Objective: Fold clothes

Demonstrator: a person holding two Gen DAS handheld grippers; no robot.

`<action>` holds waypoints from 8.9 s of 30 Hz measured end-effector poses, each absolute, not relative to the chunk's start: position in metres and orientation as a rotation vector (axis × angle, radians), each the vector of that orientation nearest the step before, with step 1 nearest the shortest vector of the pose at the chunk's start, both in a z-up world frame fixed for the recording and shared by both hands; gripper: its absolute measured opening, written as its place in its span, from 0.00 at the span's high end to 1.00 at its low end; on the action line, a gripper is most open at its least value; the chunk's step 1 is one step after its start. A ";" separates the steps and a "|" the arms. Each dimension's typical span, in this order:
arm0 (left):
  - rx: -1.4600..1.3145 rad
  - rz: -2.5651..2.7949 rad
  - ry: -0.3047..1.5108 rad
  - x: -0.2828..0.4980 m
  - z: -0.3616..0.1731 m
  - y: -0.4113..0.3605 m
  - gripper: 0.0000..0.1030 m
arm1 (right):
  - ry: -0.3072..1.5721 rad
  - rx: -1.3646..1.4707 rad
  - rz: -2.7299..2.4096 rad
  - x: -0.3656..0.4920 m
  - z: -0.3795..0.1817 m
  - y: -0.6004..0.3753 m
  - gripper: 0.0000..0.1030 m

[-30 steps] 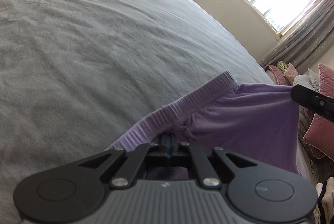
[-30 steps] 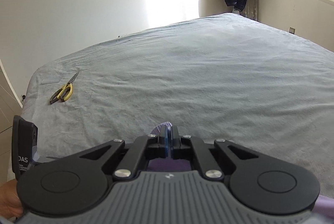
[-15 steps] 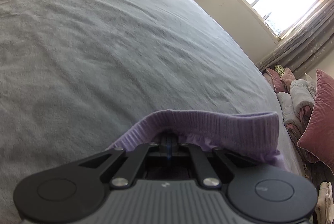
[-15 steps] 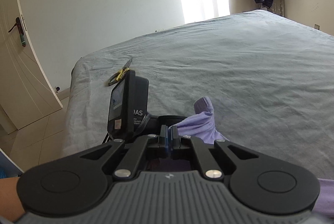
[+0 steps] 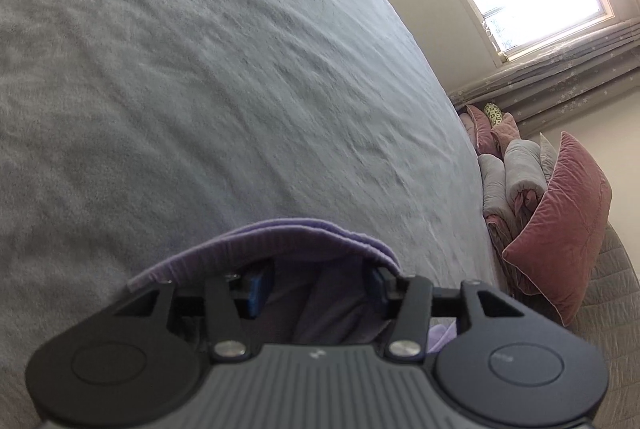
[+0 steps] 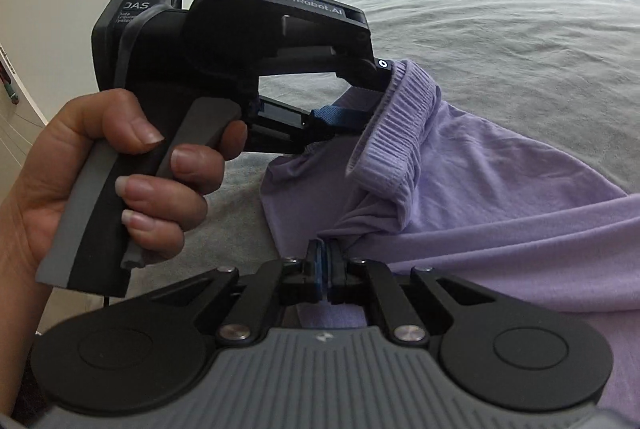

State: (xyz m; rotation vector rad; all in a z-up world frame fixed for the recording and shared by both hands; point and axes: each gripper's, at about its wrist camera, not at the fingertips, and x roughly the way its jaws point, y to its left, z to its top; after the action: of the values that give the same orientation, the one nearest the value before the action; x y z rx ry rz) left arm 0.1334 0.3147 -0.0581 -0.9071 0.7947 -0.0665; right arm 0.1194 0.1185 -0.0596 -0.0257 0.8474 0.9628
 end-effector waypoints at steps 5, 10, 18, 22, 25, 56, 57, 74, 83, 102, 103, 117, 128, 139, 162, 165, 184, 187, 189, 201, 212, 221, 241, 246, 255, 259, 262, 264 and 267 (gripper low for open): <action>-0.828 -0.086 0.817 0.125 -0.050 0.302 0.26 | 0.801 0.014 0.933 0.109 -0.040 0.102 0.43; -0.799 -0.097 0.809 0.117 -0.042 0.294 0.15 | 0.747 -0.001 0.803 0.116 -0.010 0.063 0.43; -0.668 -0.080 0.811 0.111 -0.031 0.274 0.13 | 0.814 0.055 0.445 0.177 0.004 -0.009 0.43; -0.575 -0.012 0.806 0.115 -0.032 0.257 0.13 | 0.884 0.153 0.253 0.213 -0.003 -0.035 0.43; -0.531 0.009 0.812 0.120 -0.034 0.249 0.14 | 0.935 0.280 0.128 0.226 -0.005 -0.063 0.43; -0.865 -0.041 0.735 0.106 -0.034 0.312 0.94 | 0.681 0.699 -0.212 0.175 0.001 -0.167 0.99; -0.898 -0.052 0.722 0.105 -0.035 0.316 0.94 | 0.663 0.701 -0.199 0.169 0.007 -0.170 0.98; -1.339 -0.163 0.578 0.078 -0.056 0.362 0.95 | 0.524 0.645 -0.077 0.100 0.068 -0.163 0.98; -1.386 -0.112 0.645 0.070 -0.070 0.375 0.95 | 0.489 0.466 -0.018 0.064 0.087 -0.143 0.98; -1.053 0.088 0.728 0.081 -0.048 0.364 0.54 | 0.768 0.306 -0.083 0.013 -0.045 -0.122 0.96; -1.016 0.093 0.723 0.082 -0.043 0.361 0.52 | 0.774 0.308 -0.084 0.011 -0.050 -0.123 0.96; -0.635 -0.097 0.694 0.072 -0.007 0.283 0.33 | 0.711 0.371 -0.047 0.030 -0.016 -0.153 0.46; -0.307 -0.486 0.781 0.071 -0.022 0.152 0.33 | 0.766 0.412 -0.061 0.085 -0.027 -0.166 0.40; -0.153 -0.788 0.843 0.068 -0.047 0.051 0.37 | 0.792 0.277 0.001 0.139 -0.023 -0.164 0.40; 0.001 -0.796 0.790 0.057 -0.052 0.028 0.94 | 0.661 0.289 -0.053 0.125 -0.027 -0.221 0.94; -0.052 -0.787 0.723 0.055 -0.038 0.043 0.95 | 0.602 0.344 -0.059 0.107 -0.003 -0.231 0.94; -0.247 -0.846 0.424 0.028 0.027 0.124 0.99 | 0.316 0.376 0.006 0.037 0.122 -0.202 0.94; -0.194 -0.916 0.451 0.019 0.022 0.117 0.99 | 0.320 0.368 -0.016 0.013 0.114 -0.206 0.94; -0.166 -0.965 0.463 0.013 0.018 0.111 0.99 | 0.325 0.359 -0.036 -0.003 0.105 -0.212 0.94; 0.073 -1.082 0.688 -0.008 -0.032 0.062 0.99 | 0.479 0.408 -0.182 -0.089 0.015 -0.246 0.93; 0.199 -1.133 0.838 -0.013 -0.050 0.056 0.97 | 0.649 0.458 -0.329 -0.137 -0.040 -0.277 0.85; 0.116 -0.984 0.750 0.013 -0.019 0.092 0.56 | 0.657 0.439 -0.168 -0.116 -0.027 -0.271 0.62; -0.228 -0.477 0.895 0.102 -0.048 0.169 0.59 | 0.971 0.427 0.710 0.095 -0.050 -0.175 0.61; -0.261 -0.463 0.901 0.107 -0.049 0.175 0.59 | 1.030 0.488 0.837 0.130 -0.068 -0.155 0.61; -0.291 -0.384 0.884 0.116 -0.045 0.191 0.59 | 1.105 0.684 1.017 0.180 -0.084 -0.120 0.61; -0.311 -0.337 0.878 0.119 -0.043 0.203 0.59 | 1.123 0.717 1.074 0.195 -0.088 -0.092 0.60; -0.324 -0.323 0.878 0.120 -0.042 0.210 0.59 | 1.117 0.743 1.086 0.204 -0.089 -0.073 0.60; -0.328 -0.317 0.877 0.120 -0.041 0.214 0.59 | 1.103 0.778 1.078 0.211 -0.089 -0.065 0.60; -0.337 -0.302 0.870 0.119 -0.039 0.222 0.59 | 1.078 0.863 1.041 0.224 -0.089 -0.058 0.59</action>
State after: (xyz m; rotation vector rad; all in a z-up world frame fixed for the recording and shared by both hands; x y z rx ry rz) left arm 0.1193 0.2216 -0.0395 -0.3367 0.8701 -0.3021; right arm 0.2238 -0.0583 -0.0889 0.8628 1.0784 1.0407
